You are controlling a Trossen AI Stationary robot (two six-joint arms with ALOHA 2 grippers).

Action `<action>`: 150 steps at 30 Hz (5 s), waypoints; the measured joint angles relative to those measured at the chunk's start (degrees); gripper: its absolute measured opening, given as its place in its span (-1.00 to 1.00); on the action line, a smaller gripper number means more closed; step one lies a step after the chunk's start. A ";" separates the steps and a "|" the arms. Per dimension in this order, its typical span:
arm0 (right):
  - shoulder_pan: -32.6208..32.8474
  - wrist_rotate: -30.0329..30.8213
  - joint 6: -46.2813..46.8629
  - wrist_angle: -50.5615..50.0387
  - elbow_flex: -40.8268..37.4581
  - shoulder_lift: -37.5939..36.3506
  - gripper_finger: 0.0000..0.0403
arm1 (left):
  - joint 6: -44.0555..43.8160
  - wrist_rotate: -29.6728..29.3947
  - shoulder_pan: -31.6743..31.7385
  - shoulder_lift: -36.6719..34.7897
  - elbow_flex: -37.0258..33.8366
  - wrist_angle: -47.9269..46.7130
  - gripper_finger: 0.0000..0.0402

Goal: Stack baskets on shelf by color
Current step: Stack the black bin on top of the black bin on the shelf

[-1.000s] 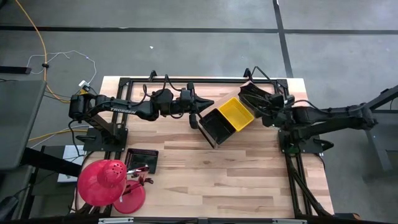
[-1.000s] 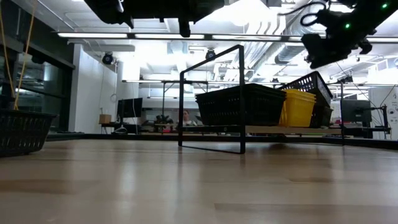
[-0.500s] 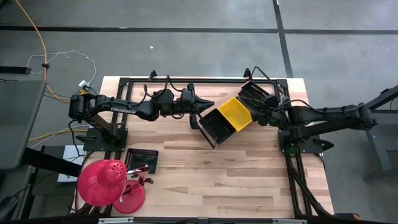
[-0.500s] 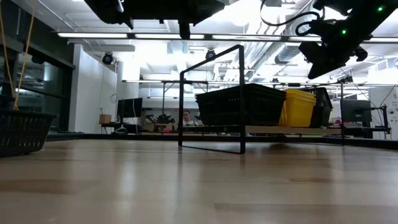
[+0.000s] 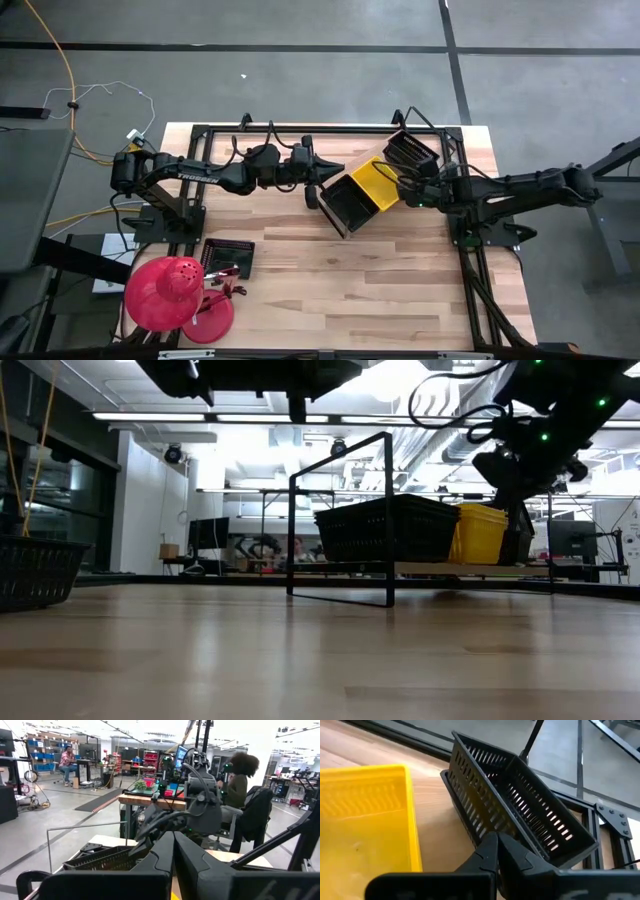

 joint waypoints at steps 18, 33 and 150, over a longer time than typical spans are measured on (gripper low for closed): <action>0.04 -5.48 1.32 2.00 0.00 3.70 -1.00 | 0.06 0.00 -1.34 0.00 0.00 -0.61 -1.00; -4.16 -0.64 -8.91 16.10 1.44 1.20 -1.00 | 0.04 -0.02 -1.48 0.00 0.00 -0.56 -1.00; -2.82 -11.52 -22.53 11.79 0.22 -12.08 -1.00 | -13.83 -20.66 -29.41 -3.38 -1.77 -102.41 -0.98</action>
